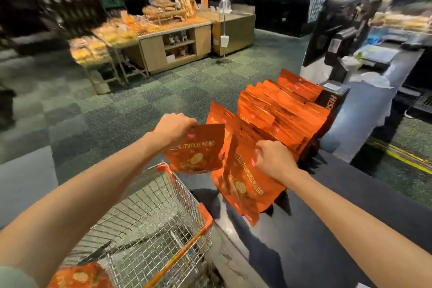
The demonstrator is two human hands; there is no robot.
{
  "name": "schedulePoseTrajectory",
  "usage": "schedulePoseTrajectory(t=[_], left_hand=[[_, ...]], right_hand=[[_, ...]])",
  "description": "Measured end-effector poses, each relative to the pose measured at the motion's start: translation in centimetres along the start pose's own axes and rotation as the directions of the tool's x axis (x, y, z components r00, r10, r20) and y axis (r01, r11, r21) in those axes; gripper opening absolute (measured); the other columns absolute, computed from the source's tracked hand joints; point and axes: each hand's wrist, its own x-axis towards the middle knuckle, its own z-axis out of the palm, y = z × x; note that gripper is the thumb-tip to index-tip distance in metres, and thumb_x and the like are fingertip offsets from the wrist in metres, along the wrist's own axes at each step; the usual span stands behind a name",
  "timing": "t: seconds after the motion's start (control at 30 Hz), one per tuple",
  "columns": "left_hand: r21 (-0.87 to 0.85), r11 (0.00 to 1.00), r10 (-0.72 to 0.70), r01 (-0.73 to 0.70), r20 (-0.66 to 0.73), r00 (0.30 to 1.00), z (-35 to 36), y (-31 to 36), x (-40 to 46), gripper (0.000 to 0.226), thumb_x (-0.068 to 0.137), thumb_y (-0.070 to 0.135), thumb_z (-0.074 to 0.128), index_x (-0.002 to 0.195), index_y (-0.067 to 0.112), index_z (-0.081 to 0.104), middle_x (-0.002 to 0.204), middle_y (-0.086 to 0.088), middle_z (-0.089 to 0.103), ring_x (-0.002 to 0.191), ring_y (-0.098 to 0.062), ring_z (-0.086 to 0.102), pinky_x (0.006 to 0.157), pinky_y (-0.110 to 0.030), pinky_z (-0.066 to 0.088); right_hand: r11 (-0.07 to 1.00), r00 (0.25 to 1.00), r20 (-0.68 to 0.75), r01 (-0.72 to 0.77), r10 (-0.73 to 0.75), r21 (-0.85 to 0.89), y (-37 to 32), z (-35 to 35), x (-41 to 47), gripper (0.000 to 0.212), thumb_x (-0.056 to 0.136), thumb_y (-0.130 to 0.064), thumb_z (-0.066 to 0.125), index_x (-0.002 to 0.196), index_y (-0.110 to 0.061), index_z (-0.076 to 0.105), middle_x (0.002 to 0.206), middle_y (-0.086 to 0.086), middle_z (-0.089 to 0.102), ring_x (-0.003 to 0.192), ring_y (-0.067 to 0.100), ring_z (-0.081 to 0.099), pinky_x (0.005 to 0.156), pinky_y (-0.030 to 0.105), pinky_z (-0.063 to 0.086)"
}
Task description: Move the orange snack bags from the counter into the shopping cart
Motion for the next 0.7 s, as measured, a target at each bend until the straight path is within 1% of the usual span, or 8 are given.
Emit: schedulePoseTrajectory(t=[0.1, 0.17, 0.23, 0.37, 0.5, 0.53, 0.6, 0.7], left_hand=[[0.030, 0.998, -0.059, 0.060, -0.041, 0.997, -2.4, 2.1, -3.0, 0.018, 0.091, 0.034, 0.055, 0.100, 0.019, 0.060, 0.097, -0.008, 0.069, 0.092, -0.033, 0.064, 0.066, -0.034, 0.044], [0.027, 0.995, -0.095, 0.098, -0.088, 0.992, -3.8, 3.6, -5.5, 0.018, 0.091, 0.032, 0.054, 0.099, 0.017, 0.061, 0.094, -0.008, 0.069, 0.089, -0.033, 0.064, 0.063, -0.034, 0.042], [-0.009, 0.989, -0.150, 0.150, -0.136, 0.979, -4.9, 4.6, -7.8, 0.018, 0.091, 0.032, 0.055, 0.097, 0.016, 0.062, 0.091, -0.008, 0.069, 0.085, -0.031, 0.064, 0.059, -0.031, 0.038], [-0.071, 0.964, -0.263, 0.255, -0.147, 0.953, -6.7, 6.3, -12.3, 0.019, 0.091, 0.032, 0.055, 0.101, 0.017, 0.062, 0.092, -0.008, 0.070, 0.084, -0.030, 0.064, 0.060, -0.030, 0.038], [-0.119, 0.927, -0.368, 0.355, -0.111, 0.923, -8.5, 7.1, -16.7, 0.017, 0.091, 0.024, 0.053, 0.101, 0.018, 0.065, 0.093, -0.005, 0.070, 0.083, -0.027, 0.063, 0.061, -0.029, 0.037], [-0.124, 0.917, -0.392, 0.378, -0.111, 0.913, -8.8, 7.1, -17.9, 0.017, 0.090, 0.023, 0.053, 0.100, 0.018, 0.065, 0.093, -0.004, 0.070, 0.083, -0.026, 0.063, 0.062, -0.029, 0.037], [-0.148, 0.895, -0.438, 0.421, -0.115, 0.892, -9.3, 6.9, -20.2, 0.014, 0.091, 0.024, 0.053, 0.096, 0.019, 0.065, 0.092, -0.003, 0.069, 0.081, -0.025, 0.062, 0.062, -0.029, 0.038], [-0.214, 0.836, -0.534, 0.505, -0.108, 0.838, -10.0, 6.4, -24.1, 0.017, 0.094, 0.026, 0.050, 0.095, 0.018, 0.066, 0.094, -0.002, 0.069, 0.078, -0.022, 0.060, 0.063, -0.029, 0.041]], right_hand=[[0.997, 1.000, -0.021, 0.009, -0.008, 0.071, 0.4, -1.7, -2.2, 0.028, 0.088, -0.018, 0.045, 0.060, -0.016, 0.044, 0.063, 0.004, 0.052, 0.066, 0.031, 0.056, 0.056, 0.033, 0.036], [0.993, 0.999, -0.046, 0.021, -0.015, 0.114, 0.4, -2.9, -4.1, 0.033, 0.087, -0.016, 0.045, 0.055, -0.017, 0.038, 0.056, 0.001, 0.044, 0.060, 0.028, 0.050, 0.053, 0.032, 0.032], [0.988, 0.997, -0.074, 0.038, -0.027, 0.148, 0.3, -4.1, -5.4, 0.033, 0.085, -0.012, 0.046, 0.054, -0.014, 0.039, 0.054, 0.000, 0.042, 0.059, 0.026, 0.048, 0.049, 0.032, 0.027], [0.979, 0.992, -0.087, 0.105, -0.091, 0.175, -0.4, -5.8, -7.8, 0.026, 0.084, -0.007, 0.046, 0.058, -0.002, 0.050, 0.055, 0.003, 0.047, 0.060, 0.026, 0.050, 0.049, 0.035, 0.030], [0.966, 0.975, -0.087, 0.216, -0.205, 0.146, -2.7, -6.7, -9.1, 0.035, 0.082, -0.005, 0.048, 0.050, -0.013, 0.034, 0.051, 0.001, 0.037, 0.060, 0.028, 0.043, 0.056, 0.035, 0.025], [0.959, 0.969, -0.080, 0.244, -0.235, 0.142, -3.6, -6.8, -9.1, 0.037, 0.082, -0.006, 0.048, 0.050, -0.015, 0.032, 0.052, 0.004, 0.039, 0.063, 0.030, 0.044, 0.058, 0.036, 0.025], [0.945, 0.954, -0.075, 0.298, -0.290, 0.132, -5.4, -6.7, -9.1, 0.038, 0.081, -0.007, 0.049, 0.049, -0.019, 0.033, 0.063, 0.019, 0.056, 0.072, 0.039, 0.054, 0.061, 0.041, 0.033], [0.908, 0.918, -0.063, 0.397, -0.392, 0.134, -9.2, -5.9, -9.5, 0.024, 0.082, -0.008, 0.051, 0.059, -0.008, 0.054, 0.085, 0.026, 0.067, 0.087, 0.041, 0.061, 0.069, 0.041, 0.043]])
